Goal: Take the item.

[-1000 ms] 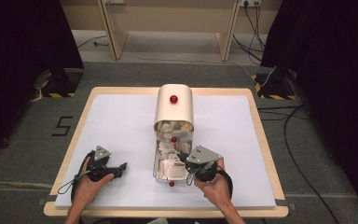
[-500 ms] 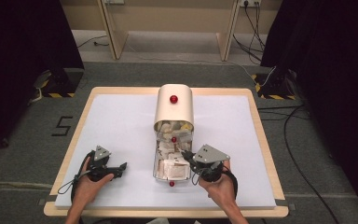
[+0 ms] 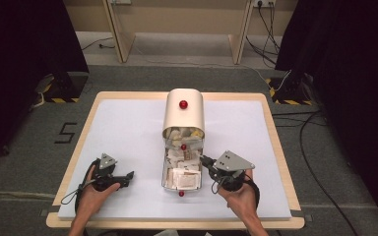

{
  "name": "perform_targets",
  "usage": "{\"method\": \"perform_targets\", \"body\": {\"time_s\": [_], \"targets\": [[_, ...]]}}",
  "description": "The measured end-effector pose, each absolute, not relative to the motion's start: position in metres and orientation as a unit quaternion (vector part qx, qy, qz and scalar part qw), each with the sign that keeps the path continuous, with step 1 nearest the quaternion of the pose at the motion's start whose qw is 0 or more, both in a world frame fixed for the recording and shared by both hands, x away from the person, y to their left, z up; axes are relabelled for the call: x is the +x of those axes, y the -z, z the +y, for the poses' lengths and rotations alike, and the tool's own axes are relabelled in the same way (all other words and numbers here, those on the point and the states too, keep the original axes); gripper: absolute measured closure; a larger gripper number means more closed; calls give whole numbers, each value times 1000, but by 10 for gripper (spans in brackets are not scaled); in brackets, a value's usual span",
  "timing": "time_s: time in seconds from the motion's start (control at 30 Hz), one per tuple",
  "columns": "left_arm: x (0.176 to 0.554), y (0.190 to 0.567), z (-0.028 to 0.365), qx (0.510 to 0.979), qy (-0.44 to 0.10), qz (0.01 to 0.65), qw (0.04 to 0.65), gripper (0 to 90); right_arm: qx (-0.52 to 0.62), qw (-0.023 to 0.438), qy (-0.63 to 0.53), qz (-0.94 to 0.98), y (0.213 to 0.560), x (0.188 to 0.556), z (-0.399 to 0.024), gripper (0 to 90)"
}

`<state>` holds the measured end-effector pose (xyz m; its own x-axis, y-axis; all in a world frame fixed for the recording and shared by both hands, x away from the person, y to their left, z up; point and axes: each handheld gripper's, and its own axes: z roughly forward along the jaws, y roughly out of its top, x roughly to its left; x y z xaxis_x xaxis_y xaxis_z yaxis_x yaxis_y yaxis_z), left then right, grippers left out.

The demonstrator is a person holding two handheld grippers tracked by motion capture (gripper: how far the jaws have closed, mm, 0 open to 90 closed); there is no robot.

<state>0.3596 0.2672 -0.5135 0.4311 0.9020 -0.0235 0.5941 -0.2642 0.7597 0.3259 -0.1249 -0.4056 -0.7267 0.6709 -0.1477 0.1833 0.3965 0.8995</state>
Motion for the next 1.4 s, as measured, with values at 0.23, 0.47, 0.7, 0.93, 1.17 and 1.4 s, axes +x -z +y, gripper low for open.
{"method": "perform_targets", "body": {"time_s": [0.23, 0.47, 0.7, 0.93, 1.17, 1.4], "targets": [[360, 513, 267, 766, -214, 489, 360, 141, 273, 261, -481, 791, 403, 326, -133, 890], [360, 513, 267, 766, -214, 488, 360, 142, 283, 267, -481, 786, 402, 326, -144, 890], [360, 513, 267, 766, -214, 488, 359, 141, 291, 271, -480, 782, 402, 326, -154, 890], [360, 513, 267, 766, -214, 488, 358, 140, 308, 273, -473, 779, 410, 329, -173, 890], [360, 513, 267, 766, -214, 488, 359, 139, 327, 278, -469, 772, 413, 333, -188, 889], [360, 513, 267, 766, -214, 489, 359, 140, 337, 285, -466, 767, 414, 338, -197, 889]]}}
